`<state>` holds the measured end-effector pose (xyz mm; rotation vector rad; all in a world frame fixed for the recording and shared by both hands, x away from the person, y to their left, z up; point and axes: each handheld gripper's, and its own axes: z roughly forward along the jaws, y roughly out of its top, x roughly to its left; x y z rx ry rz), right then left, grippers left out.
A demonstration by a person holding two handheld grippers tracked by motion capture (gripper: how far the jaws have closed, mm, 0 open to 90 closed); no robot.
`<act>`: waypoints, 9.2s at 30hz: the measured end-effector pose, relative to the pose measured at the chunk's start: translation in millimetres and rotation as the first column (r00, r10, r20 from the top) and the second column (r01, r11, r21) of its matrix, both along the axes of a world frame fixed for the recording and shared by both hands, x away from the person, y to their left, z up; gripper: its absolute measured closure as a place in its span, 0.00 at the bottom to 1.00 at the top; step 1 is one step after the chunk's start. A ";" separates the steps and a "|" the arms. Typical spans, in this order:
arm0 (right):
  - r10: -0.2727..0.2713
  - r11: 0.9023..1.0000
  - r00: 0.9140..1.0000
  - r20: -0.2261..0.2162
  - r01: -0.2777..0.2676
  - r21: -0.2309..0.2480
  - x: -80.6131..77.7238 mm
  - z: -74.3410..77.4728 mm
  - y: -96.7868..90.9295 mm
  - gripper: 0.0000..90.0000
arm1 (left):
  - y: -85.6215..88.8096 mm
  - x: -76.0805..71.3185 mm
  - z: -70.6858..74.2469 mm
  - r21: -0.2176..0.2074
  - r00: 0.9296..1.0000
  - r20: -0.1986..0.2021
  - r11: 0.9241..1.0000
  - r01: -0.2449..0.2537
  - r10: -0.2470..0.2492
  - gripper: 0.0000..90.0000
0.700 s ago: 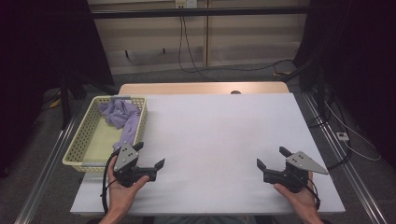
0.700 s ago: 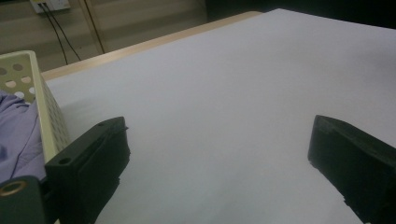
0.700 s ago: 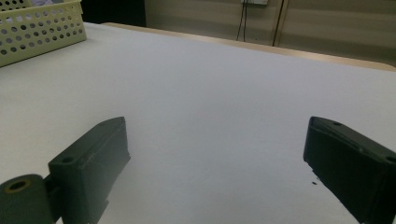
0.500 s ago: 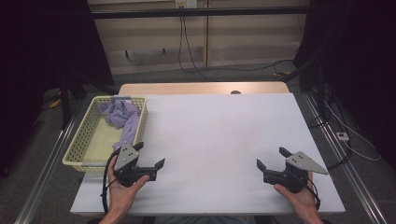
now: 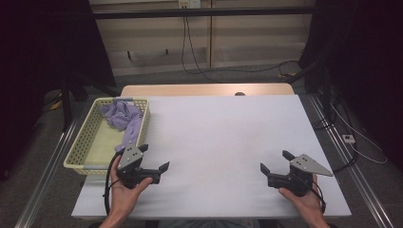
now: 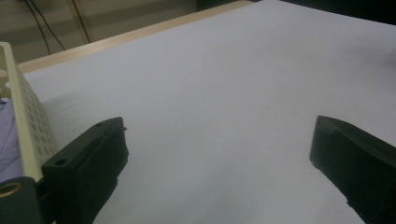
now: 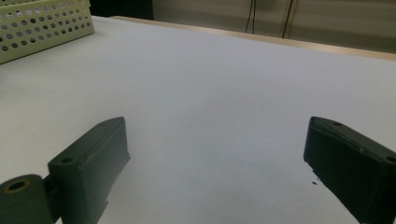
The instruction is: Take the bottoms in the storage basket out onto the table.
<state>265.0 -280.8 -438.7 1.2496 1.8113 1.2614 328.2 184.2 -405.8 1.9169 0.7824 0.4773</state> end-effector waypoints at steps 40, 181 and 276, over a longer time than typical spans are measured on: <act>-0.013 1.000 0.999 -0.034 0.013 0.001 3.0 -2.5 -1.9 0.05 | 26.8 24.0 48.4 -0.029 0.999 0.008 0.998 -0.050 0.050 0.05; 0.016 1.000 0.997 -0.072 -0.017 -0.011 3.9 -4.3 0.2 0.05 | 49.8 171.0 -19.5 0.420 0.875 -0.434 0.907 -0.014 0.214 0.84; 0.024 1.000 0.997 -0.079 -0.024 0.000 2.1 -3.7 -1.6 0.05 | 96.7 115.5 97.1 -0.093 0.964 0.019 0.961 -0.261 0.264 0.82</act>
